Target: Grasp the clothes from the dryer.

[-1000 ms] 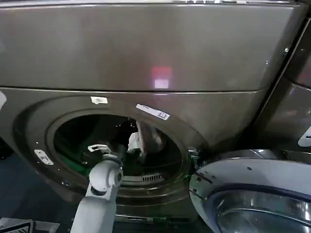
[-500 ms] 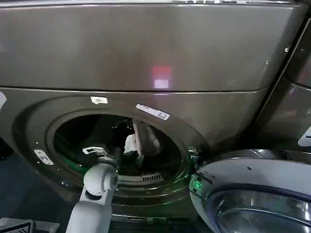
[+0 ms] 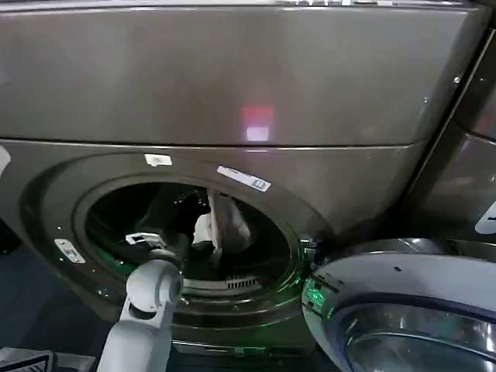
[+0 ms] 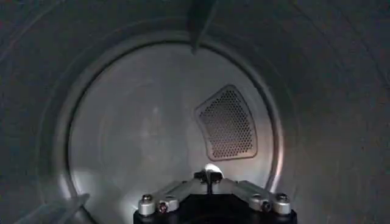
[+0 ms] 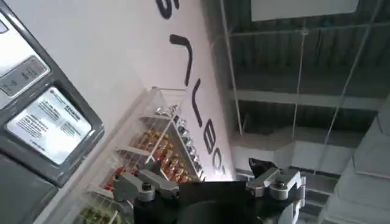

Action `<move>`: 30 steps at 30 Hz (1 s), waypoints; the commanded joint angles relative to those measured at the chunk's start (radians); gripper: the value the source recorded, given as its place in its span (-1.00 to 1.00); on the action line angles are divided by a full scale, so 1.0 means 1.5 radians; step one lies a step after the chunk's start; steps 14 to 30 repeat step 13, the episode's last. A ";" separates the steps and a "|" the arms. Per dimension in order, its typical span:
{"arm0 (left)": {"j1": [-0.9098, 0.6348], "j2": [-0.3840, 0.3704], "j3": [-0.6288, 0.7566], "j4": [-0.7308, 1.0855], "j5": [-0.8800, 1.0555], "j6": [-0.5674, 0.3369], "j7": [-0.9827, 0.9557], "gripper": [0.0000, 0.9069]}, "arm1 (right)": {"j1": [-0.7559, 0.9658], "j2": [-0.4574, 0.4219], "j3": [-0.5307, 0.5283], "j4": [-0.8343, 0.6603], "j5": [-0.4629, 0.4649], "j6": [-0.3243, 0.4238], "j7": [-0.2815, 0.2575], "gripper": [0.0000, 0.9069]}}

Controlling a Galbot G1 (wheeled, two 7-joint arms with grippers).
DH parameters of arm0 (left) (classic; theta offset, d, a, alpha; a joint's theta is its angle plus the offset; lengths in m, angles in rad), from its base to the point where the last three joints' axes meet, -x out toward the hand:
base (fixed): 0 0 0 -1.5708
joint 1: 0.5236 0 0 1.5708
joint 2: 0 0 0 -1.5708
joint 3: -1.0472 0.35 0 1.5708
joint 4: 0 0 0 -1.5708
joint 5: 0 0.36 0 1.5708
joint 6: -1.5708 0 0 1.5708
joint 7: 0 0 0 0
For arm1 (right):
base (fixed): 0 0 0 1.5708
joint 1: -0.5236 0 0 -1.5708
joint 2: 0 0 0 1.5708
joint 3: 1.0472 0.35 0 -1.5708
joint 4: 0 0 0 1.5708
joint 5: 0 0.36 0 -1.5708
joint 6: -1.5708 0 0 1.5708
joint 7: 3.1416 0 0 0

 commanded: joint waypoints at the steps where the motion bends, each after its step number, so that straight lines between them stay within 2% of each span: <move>1: -0.006 0.000 0.002 0.003 -0.001 0.003 0.001 -1.00 | 0.002 0.000 0.001 0.001 0.000 -0.002 -0.003 1.00; 30: -0.013 0.000 0.010 0.010 0.001 0.007 0.004 -1.00 | 0.002 0.002 0.004 0.004 0.001 -0.005 -0.007 1.00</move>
